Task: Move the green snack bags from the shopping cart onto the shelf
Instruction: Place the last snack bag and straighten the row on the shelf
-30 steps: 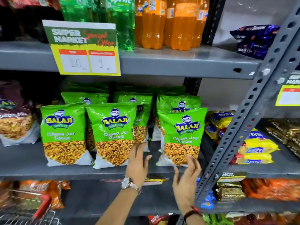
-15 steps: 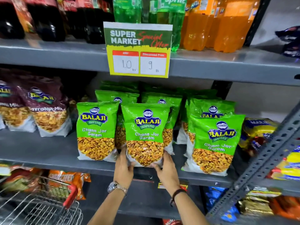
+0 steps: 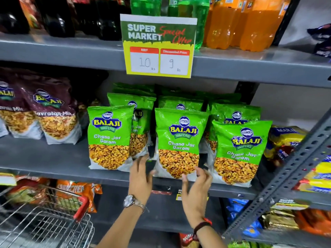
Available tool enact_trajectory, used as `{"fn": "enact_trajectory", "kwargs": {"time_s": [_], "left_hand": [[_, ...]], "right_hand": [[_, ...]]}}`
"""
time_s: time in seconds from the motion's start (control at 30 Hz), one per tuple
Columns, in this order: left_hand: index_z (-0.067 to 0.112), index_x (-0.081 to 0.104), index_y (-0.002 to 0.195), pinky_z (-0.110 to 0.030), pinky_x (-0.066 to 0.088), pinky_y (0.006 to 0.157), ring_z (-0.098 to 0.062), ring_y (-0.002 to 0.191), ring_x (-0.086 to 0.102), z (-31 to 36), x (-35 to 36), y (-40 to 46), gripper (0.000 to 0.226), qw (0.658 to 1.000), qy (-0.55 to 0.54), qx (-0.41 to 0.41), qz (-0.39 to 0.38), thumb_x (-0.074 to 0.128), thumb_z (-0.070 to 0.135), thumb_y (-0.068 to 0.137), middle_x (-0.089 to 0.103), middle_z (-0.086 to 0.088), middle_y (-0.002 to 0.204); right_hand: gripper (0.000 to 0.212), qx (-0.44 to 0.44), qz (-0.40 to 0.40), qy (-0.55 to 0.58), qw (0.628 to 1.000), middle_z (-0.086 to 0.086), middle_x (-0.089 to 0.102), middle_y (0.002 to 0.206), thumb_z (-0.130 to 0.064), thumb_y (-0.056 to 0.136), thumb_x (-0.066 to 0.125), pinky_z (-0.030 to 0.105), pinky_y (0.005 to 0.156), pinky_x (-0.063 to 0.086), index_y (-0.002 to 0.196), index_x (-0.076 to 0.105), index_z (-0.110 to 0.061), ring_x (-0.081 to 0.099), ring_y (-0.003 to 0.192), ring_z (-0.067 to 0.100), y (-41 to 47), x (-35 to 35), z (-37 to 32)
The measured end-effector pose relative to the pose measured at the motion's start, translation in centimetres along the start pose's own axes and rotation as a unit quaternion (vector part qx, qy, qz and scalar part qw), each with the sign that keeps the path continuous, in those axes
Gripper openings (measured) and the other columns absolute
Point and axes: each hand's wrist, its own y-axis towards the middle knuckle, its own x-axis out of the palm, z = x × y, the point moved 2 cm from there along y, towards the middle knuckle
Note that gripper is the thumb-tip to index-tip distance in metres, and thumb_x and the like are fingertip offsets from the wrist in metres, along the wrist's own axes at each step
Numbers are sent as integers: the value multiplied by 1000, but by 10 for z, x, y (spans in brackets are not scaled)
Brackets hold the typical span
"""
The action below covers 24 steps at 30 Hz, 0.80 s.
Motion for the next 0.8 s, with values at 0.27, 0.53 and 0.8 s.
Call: {"fn": "enact_trajectory", "kwargs": {"time_s": [0.27, 0.53, 0.8], "left_hand": [[0, 31, 131, -51, 30, 101, -45, 124, 33, -97, -108, 20, 73, 979, 30, -165, 119, 61, 38, 77, 37, -35, 132], [2, 37, 124, -35, 37, 79, -39, 102, 54, -119, -99, 41, 58, 980, -79, -183, -12, 66, 2, 74, 54, -17, 100], [3, 42, 122, -33, 38, 73, -27, 87, 50, -99, -63, 34, 58, 987, -86, -134, -30, 68, 19, 73, 56, -21, 98]], "right_hand": [[53, -80, -244, 26, 966, 15, 38, 132, -20, 82, 62, 25, 103, 28, 128, 37, -8, 36, 125, 27, -1, 100, -73], [58, 8, -302, -7, 953, 17, 41, 135, -23, 83, 62, 38, 102, 39, 131, 34, -5, 41, 127, 31, -7, 149, -78], [34, 49, -231, -42, 971, 19, 49, 119, -18, 89, 55, 41, 88, 44, 114, 43, 1, 47, 114, 34, -11, 121, -61]]}}
